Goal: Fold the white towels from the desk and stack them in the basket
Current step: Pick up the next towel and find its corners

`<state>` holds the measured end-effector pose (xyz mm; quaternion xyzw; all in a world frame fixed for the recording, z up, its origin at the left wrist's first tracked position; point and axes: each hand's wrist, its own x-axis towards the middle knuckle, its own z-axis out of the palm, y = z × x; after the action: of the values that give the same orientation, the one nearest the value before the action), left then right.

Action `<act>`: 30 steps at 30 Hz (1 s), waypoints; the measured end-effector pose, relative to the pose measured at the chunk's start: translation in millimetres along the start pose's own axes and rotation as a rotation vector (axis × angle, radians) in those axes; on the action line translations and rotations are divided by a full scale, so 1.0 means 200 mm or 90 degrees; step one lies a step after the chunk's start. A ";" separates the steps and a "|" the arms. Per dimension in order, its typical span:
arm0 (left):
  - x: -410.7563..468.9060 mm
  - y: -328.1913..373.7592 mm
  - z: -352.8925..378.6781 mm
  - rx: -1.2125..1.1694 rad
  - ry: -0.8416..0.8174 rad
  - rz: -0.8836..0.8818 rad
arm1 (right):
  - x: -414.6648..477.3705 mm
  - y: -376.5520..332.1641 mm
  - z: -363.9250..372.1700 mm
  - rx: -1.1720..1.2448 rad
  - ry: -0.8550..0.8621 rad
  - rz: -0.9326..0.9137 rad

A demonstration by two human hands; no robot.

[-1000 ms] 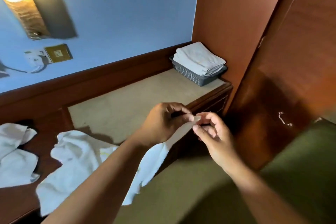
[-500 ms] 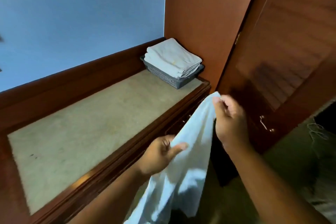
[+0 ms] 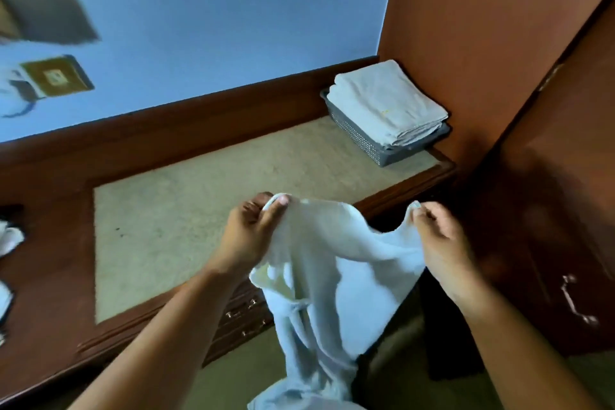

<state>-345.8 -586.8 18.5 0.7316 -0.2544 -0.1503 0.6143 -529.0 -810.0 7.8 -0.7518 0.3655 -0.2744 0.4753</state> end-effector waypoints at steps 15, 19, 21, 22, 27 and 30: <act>-0.40 0.33 0.23 0.252 0.011 -0.005 | 0.01 -0.03 0.05 -0.236 -0.481 -0.328; -0.53 0.37 0.32 0.299 0.023 0.035 | -0.08 0.06 0.04 -0.113 -0.520 -0.341; -0.58 0.36 0.32 0.332 0.034 0.057 | -0.06 0.14 0.01 -0.091 -0.417 -0.340; -0.60 0.36 0.31 0.332 0.046 0.064 | -0.04 0.18 -0.02 -0.102 -0.390 -0.343; -0.57 0.38 0.24 0.330 0.134 0.121 | 0.11 0.39 -0.13 -0.233 -0.300 -0.297; -0.55 0.41 0.16 0.331 0.228 0.114 | 0.14 0.40 -0.22 -0.222 -0.224 -0.247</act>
<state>-468.0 -561.3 81.9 0.8537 -0.2355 0.1054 0.4524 -568.5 -878.3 -46.8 -0.9136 0.1690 -0.1585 0.3341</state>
